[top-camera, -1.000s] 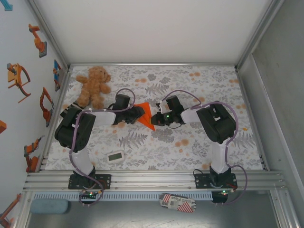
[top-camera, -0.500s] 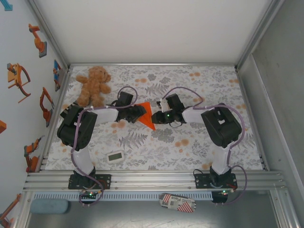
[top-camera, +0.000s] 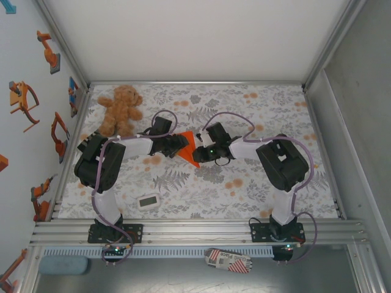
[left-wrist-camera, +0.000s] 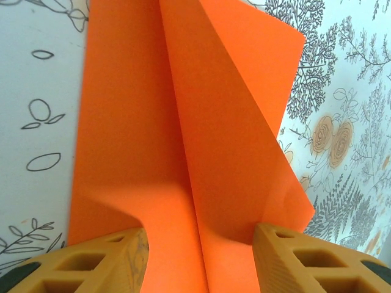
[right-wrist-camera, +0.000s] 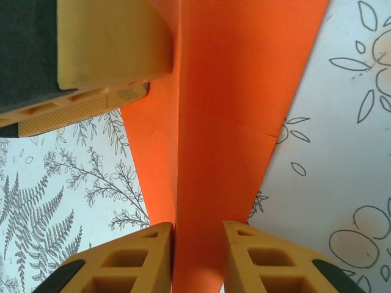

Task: Fold a paper plane with a square sheet of paper (pick it up from the middle)

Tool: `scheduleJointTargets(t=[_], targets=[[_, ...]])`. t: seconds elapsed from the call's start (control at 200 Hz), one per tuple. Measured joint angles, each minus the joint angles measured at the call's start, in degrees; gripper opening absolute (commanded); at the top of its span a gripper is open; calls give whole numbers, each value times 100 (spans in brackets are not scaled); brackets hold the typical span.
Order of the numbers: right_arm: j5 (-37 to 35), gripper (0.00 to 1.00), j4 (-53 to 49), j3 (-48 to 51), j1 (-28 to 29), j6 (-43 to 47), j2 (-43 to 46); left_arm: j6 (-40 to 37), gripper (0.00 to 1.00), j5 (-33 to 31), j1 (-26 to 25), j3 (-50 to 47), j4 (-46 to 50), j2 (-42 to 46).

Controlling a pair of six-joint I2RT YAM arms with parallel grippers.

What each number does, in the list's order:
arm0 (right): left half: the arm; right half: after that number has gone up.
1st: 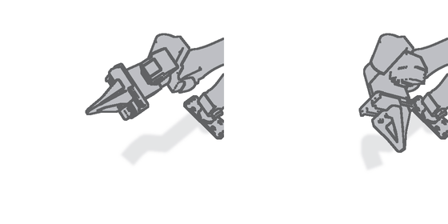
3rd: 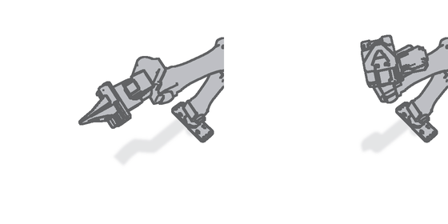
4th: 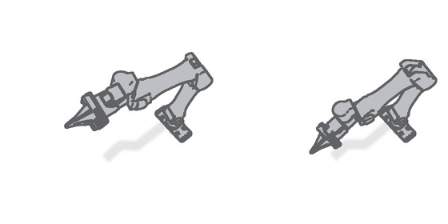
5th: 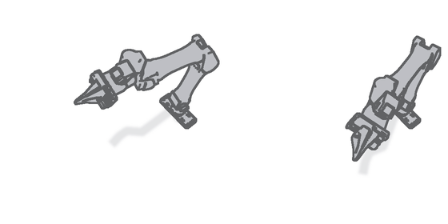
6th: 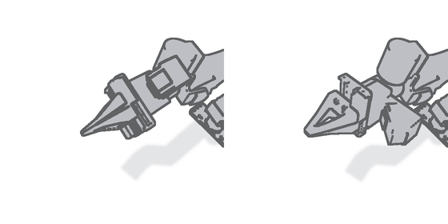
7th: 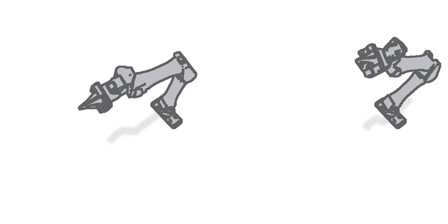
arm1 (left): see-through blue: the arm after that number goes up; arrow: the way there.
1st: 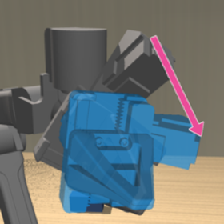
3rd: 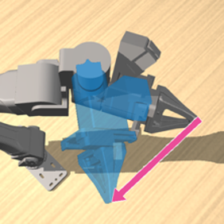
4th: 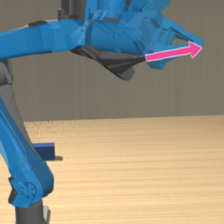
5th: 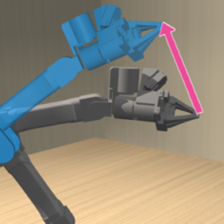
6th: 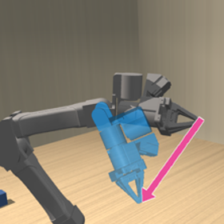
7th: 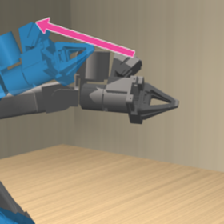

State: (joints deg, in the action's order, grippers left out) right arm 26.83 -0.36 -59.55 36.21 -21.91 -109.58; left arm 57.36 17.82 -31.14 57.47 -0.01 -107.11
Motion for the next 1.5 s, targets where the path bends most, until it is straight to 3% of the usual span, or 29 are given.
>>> scheduleJointTargets(t=[0.781,1.187,1.502], targets=[[-444,25,-199,-247,229,138,-103,2,51,13,2,94,133,-39],[-531,13,-197,-295,256,205,-168,0,52,17,4,98,140,-44],[-323,3,-175,-293,260,195,-179,-254,59,-31,9,179,474,107]])
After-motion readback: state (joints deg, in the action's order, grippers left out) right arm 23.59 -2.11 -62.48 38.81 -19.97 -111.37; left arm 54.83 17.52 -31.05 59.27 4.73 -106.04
